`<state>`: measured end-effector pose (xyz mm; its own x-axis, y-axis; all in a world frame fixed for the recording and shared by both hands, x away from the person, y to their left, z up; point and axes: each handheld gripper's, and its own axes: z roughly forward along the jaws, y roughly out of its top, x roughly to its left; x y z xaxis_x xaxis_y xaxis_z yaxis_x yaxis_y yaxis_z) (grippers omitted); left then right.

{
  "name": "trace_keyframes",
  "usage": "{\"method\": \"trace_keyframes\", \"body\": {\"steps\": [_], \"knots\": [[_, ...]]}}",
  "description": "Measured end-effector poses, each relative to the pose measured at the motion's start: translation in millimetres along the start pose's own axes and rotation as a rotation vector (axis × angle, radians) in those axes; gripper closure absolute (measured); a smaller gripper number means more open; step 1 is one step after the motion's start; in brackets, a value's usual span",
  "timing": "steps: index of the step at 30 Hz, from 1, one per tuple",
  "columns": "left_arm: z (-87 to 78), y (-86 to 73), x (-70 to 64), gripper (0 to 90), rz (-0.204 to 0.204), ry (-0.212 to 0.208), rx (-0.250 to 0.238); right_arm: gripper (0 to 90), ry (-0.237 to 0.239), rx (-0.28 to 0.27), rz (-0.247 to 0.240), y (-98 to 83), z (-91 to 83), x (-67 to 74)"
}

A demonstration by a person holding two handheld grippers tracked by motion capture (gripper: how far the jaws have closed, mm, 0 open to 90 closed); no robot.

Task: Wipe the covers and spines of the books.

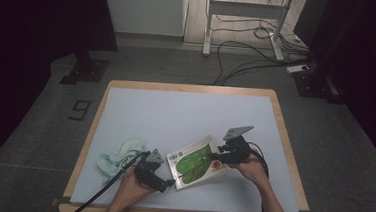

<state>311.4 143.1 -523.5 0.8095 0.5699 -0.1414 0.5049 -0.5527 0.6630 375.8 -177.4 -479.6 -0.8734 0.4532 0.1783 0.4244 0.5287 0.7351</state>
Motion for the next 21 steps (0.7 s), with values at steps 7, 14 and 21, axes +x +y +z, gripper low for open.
{"method": "trace_keyframes", "body": {"steps": [7,14,21], "knots": [[3.3,2.9,0.2,2.8,-0.004,-0.016,-0.01,66.0,0.012,-0.015,-0.019,-5.1,-6.9,2.4],[5.0,4.8,0.9,3.2,-0.01,-0.044,-0.022,67.4,0.027,-0.033,-0.035,-9.1,-12.5,4.5],[8.9,8.2,-1.5,3.9,-0.003,-0.077,-0.027,68.6,0.04,-0.049,-0.059,-11.0,-17.0,6.4]]}}
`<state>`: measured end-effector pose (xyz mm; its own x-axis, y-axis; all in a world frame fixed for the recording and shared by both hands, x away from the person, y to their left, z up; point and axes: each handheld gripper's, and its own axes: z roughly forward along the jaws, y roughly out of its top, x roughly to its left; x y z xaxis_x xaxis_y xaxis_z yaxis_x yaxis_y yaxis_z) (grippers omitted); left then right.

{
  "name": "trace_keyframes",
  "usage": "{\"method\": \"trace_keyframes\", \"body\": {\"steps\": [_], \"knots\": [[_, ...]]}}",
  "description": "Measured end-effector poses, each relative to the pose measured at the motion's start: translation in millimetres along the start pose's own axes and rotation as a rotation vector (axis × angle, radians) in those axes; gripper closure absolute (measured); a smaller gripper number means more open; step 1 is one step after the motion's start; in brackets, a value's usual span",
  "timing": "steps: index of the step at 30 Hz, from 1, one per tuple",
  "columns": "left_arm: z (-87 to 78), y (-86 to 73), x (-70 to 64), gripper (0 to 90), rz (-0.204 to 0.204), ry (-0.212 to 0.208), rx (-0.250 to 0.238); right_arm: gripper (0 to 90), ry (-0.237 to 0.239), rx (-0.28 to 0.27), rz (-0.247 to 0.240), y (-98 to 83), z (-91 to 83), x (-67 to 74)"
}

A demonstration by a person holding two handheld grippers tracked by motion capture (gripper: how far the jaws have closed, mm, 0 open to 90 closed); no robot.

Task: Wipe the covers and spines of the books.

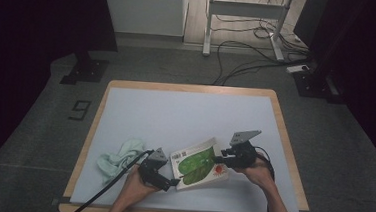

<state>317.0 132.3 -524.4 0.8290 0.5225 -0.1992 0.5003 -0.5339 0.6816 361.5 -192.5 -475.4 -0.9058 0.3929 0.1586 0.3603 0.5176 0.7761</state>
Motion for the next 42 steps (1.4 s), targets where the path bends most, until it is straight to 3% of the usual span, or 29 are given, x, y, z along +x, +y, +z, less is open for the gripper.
{"method": "trace_keyframes", "body": {"steps": [23,31,37,42], "knots": [[8.9,8.1,-1.0,1.7,-0.009,-0.03,-0.002,71.0,0.037,-0.034,-0.014,-5.6,-9.9,3.5],[9.5,9.0,-3.4,5.1,-0.005,-0.044,-0.01,71.0,-0.002,-0.029,0.076,-10.0,-10.4,8.3],[6.1,9.2,-5.5,8.6,0.005,-0.024,-0.012,69.2,-0.037,-0.027,0.173,-14.1,-8.0,9.3],[2.1,8.9,-9.4,12.4,0.025,-0.001,-0.022,64.6,-0.071,-0.028,0.216,-18.7,-4.6,9.1]]}}
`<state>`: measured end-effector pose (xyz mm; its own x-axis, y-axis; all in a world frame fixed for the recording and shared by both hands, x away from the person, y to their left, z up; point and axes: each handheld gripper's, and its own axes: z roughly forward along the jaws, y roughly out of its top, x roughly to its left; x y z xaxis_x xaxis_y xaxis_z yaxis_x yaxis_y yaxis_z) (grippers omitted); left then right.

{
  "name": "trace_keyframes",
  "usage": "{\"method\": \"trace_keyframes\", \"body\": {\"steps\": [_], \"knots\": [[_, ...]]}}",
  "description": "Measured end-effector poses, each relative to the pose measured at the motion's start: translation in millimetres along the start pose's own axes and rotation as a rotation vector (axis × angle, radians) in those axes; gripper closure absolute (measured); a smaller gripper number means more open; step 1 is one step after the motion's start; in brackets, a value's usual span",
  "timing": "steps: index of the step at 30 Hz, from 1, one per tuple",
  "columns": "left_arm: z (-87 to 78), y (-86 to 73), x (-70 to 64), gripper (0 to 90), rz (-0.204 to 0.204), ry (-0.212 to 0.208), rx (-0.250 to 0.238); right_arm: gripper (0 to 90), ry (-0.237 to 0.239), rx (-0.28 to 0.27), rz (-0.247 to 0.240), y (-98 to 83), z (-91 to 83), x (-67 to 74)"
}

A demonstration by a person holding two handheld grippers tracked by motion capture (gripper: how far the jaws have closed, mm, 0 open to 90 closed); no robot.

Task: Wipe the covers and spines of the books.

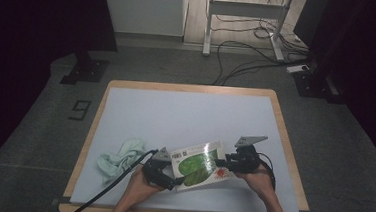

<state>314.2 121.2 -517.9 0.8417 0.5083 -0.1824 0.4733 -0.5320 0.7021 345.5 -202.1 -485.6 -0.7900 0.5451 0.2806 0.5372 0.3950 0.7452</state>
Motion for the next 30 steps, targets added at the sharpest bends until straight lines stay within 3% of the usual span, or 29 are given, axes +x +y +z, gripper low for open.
{"method": "trace_keyframes", "body": {"steps": [6,11,14,19,30], "knots": [[-4.0,-0.9,-7.5,19.0,0.04,0.016,-0.015,56.5,-0.04,0.014,0.007,-5.3,4.4,-0.6],[-4.9,-2.2,-9.8,21.0,0.038,0.024,-0.025,48.4,-0.069,0.012,-0.028,-6.0,6.6,2.6],[-5.9,-3.8,-10.7,23.0,0.033,0.024,-0.033,40.4,-0.113,0.016,-0.051,-3.8,7.0,6.5],[-8.3,-7.1,-12.6,27.4,0.031,0.022,-0.047,32.5,-0.168,0.035,-0.051,-3.4,8.8,6.6],[-9.9,-8.7,-12.4,31.7,0.018,0.006,-0.064,34.2,-0.12,0.045,0.01,-9.9,18.4,-1.6]]}}
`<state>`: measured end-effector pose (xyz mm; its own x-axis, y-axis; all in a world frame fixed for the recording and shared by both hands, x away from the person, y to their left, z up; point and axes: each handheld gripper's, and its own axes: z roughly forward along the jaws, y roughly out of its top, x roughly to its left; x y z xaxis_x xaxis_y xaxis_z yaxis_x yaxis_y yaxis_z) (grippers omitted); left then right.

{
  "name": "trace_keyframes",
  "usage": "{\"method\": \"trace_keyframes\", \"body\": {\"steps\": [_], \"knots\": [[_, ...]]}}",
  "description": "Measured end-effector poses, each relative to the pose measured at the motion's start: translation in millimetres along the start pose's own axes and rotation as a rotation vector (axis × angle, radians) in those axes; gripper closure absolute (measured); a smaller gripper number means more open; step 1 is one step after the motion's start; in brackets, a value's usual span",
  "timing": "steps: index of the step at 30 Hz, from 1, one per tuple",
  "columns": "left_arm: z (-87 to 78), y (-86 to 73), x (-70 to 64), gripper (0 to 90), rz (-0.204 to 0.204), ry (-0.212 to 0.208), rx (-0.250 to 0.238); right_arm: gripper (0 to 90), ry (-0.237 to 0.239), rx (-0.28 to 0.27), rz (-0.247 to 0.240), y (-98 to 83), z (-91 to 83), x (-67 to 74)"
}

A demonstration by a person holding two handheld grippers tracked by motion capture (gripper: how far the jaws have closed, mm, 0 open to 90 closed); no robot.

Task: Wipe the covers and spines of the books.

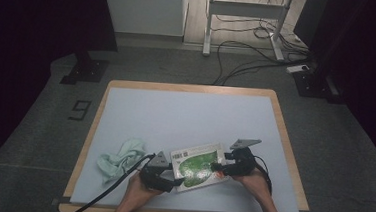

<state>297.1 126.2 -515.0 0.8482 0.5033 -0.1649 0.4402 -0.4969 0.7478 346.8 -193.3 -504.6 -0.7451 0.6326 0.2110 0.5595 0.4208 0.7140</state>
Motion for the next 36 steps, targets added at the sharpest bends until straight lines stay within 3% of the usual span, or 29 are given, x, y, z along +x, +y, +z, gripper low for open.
{"method": "trace_keyframes", "body": {"steps": [4,22,28,36], "knots": [[-2.0,1.5,0.6,37.4,0.007,-0.018,-0.008,33.2,0.028,-0.021,0.017,1.2,2.3,1.2],[-18.1,12.0,10.2,56.5,0.013,0.025,-0.044,41.4,-0.044,-0.108,-0.035,14.9,0.0,5.1],[-19.5,11.1,6.3,61.4,0.017,0.003,-0.045,42.9,-0.023,-0.138,-0.033,16.6,-1.9,4.2],[-7.6,3.4,-6.2,63.0,0.062,0.01,0.016,44.5,-0.013,-0.16,-0.048,12.2,-9.1,6.4]]}}
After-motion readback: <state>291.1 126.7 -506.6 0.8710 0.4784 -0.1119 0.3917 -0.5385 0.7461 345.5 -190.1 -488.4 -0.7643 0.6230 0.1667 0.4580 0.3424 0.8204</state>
